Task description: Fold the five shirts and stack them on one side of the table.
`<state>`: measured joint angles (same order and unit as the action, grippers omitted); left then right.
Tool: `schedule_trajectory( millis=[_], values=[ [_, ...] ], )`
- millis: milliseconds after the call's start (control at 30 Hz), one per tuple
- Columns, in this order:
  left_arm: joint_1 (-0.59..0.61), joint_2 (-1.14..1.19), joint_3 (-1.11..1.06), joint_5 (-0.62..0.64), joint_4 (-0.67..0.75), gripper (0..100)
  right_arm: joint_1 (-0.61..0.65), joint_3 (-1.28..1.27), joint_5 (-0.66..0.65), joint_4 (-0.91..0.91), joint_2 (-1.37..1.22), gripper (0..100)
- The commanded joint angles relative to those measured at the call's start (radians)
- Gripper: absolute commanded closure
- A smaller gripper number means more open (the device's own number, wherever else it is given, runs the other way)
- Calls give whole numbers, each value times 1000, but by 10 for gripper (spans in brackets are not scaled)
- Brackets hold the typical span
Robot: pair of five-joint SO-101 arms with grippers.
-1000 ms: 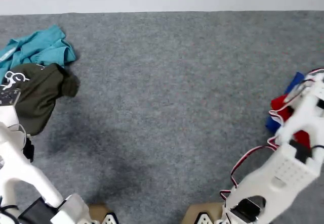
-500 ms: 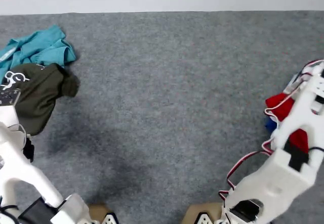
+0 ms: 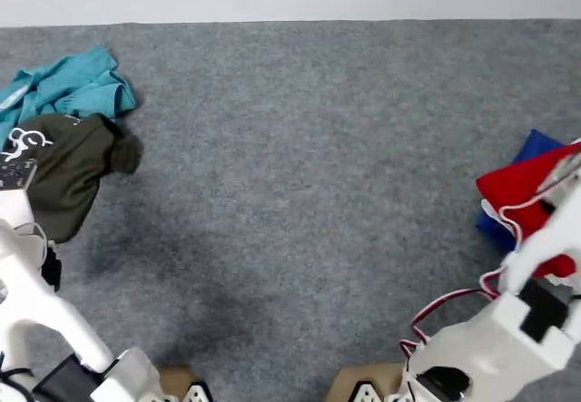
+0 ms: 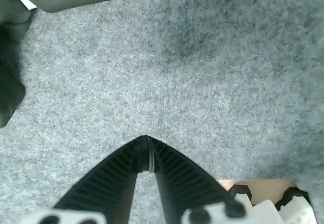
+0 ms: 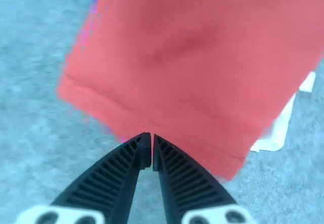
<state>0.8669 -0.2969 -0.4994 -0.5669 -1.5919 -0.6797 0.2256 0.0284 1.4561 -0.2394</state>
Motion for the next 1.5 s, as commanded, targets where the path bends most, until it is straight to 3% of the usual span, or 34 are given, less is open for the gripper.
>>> schedule_trajectory(
  millis=[0, 233, 567, 767, 1100, 1300, 1467],
  values=[
    [-5, -37, 13, -2, -29, 996, -54, -44, -8, -65, -48, 990],
    [-5, -38, 13, -2, -54, 996, -54, -75, -11, -162, -194, 990],
    [-5, -38, 13, -2, -55, 996, -85, 94, -12, -50, 35, 990],
    [-5, -38, 13, -5, -48, 996, -165, 87, -52, -240, 87, 990],
    [-8, -38, 13, -6, -32, 996, -269, 89, -107, -545, -189, 990],
    [-54, -38, 13, -8, -40, 996, -288, 91, -107, -567, -311, 990],
    [-89, -38, 13, -8, -40, 996, -285, 92, -101, -519, -223, 990]
  ],
)
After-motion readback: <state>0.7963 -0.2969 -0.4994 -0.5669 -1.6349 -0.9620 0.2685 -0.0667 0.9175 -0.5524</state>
